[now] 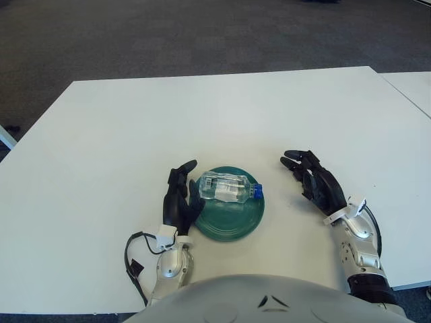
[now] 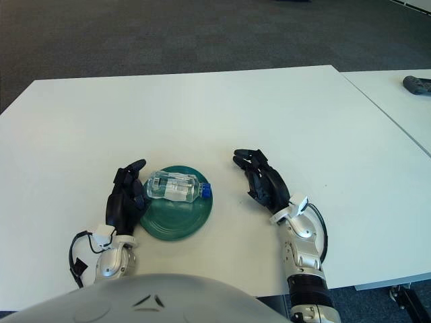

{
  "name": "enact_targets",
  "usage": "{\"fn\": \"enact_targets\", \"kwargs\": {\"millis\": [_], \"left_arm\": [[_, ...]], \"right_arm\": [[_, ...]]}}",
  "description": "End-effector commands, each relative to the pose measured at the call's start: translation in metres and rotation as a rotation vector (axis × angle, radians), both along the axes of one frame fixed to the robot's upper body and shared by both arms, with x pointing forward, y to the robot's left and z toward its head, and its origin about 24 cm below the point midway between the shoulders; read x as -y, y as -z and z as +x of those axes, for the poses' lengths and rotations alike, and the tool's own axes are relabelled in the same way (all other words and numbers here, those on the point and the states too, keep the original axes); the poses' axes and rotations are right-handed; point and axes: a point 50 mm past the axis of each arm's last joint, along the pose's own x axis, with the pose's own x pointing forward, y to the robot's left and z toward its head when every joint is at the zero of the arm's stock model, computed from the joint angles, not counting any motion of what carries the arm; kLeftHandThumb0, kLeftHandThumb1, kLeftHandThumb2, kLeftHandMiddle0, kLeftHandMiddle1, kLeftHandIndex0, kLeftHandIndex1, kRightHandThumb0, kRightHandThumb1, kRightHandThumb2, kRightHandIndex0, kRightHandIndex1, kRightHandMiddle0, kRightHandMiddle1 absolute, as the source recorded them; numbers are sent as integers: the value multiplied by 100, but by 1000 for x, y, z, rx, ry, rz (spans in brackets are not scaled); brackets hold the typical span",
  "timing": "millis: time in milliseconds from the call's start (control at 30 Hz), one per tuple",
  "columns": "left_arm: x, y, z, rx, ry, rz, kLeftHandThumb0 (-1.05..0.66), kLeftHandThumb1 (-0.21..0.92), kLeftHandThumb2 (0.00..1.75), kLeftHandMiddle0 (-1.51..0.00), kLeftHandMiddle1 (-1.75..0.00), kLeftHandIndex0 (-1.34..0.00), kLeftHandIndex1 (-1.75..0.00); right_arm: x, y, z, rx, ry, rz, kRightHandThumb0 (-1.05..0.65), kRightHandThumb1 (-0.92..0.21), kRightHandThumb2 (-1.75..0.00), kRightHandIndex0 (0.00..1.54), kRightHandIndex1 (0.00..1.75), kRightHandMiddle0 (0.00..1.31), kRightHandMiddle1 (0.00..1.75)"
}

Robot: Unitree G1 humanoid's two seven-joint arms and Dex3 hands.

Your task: Put the bottle into the plate.

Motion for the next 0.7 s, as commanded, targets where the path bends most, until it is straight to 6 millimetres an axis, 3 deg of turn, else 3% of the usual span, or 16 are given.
{"fn": "enact_targets", "kwargs": {"millis": [0,667], "left_arm": [[8,14,-2,-99,-9,-68,-63,92,88,-65,-55,-37,-104],[5,18,-3,-100,9,-77,-63,92,89,-60,-57,-35,-104]], "right_arm": [[1,8,-3,-46,7,11,-77,-92,-73,35,57,14,104],[0,7,-2,-32,-7,40,-75,-92,-73,33,58,10,102]]}}
